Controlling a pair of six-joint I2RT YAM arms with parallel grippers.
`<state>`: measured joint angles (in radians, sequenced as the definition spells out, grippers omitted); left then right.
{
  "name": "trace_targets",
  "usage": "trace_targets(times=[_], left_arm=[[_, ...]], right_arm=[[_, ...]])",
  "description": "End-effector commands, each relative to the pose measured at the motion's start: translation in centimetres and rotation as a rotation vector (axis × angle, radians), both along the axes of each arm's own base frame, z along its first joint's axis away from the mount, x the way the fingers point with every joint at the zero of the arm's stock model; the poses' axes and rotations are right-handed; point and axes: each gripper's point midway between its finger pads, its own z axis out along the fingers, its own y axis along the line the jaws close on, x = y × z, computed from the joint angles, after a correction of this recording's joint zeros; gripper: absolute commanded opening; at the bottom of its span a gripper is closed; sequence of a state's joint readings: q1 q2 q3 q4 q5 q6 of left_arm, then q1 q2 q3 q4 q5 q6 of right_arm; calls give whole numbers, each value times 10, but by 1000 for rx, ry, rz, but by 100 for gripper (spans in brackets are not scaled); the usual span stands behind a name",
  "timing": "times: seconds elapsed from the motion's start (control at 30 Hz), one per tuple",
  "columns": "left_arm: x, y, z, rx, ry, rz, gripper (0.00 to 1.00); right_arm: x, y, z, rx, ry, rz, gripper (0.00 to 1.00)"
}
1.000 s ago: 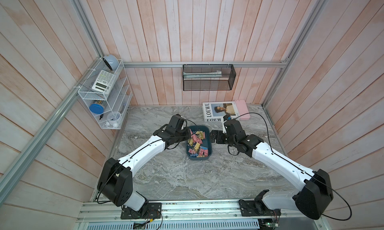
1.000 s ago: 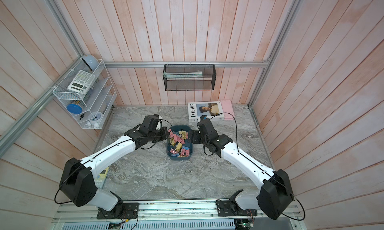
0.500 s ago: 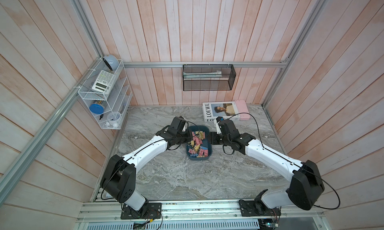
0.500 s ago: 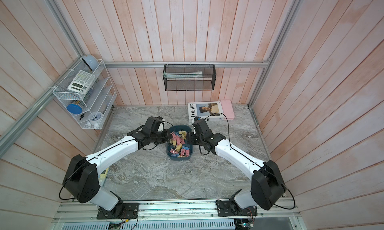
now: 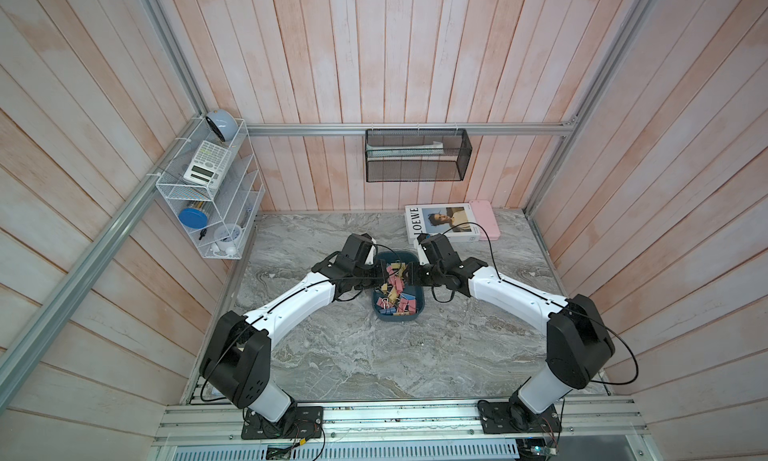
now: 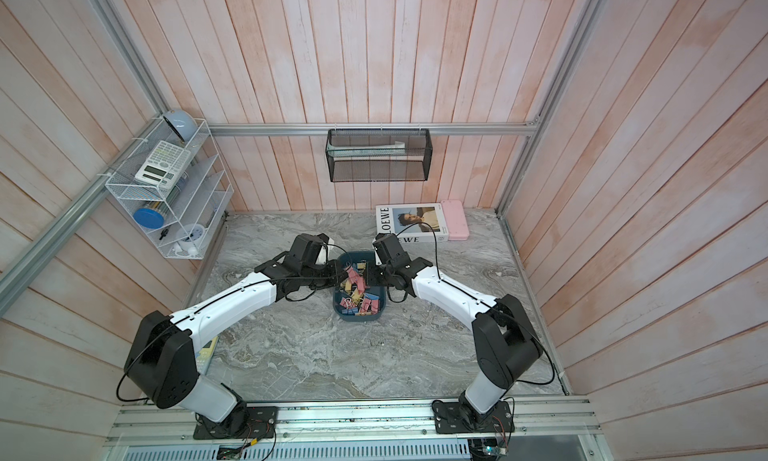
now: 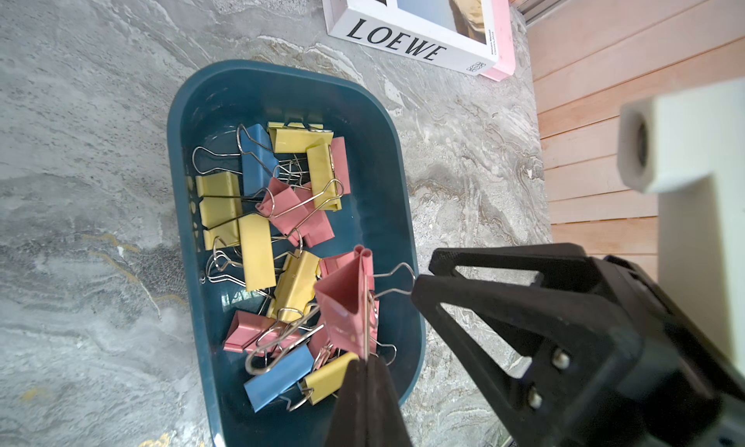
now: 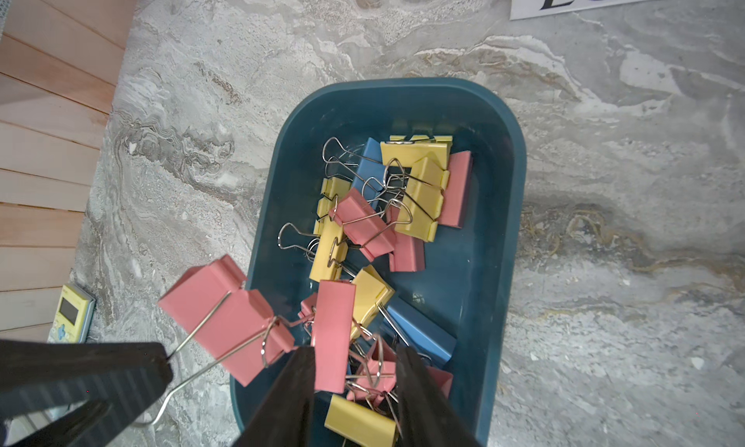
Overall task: Take out the binder clips from the storage box
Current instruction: Adjust the binder clip.
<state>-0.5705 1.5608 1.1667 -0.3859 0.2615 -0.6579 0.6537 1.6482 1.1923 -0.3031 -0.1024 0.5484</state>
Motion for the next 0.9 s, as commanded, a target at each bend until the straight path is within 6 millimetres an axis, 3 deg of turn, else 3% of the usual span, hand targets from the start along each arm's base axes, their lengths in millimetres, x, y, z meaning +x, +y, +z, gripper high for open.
trace_targets(times=[0.0, 0.17, 0.3, 0.37, 0.43, 0.87], left_arm=[[1, -5, 27, -32, -62, -21, 0], [1, -5, 31, -38, -68, -22, 0], [0, -6, 32, -41, -71, -24, 0], [0, -6, 31, -42, -70, -25, 0], [1, -7, 30, -41, -68, -25, 0], [4, -7, 8, -3, -34, -32, 0]], right_arm=[[3, 1, -2, -14, 4, 2, 39], [3, 1, -11, -21, 31, 2, 37], [5, 6, -10, 0, 35, 10, 18], [6, 8, -10, 4, 37, 13, 13], [6, 10, -8, 10, 39, 19, 0], [2, 4, 36, 46, -56, 22, 0]])
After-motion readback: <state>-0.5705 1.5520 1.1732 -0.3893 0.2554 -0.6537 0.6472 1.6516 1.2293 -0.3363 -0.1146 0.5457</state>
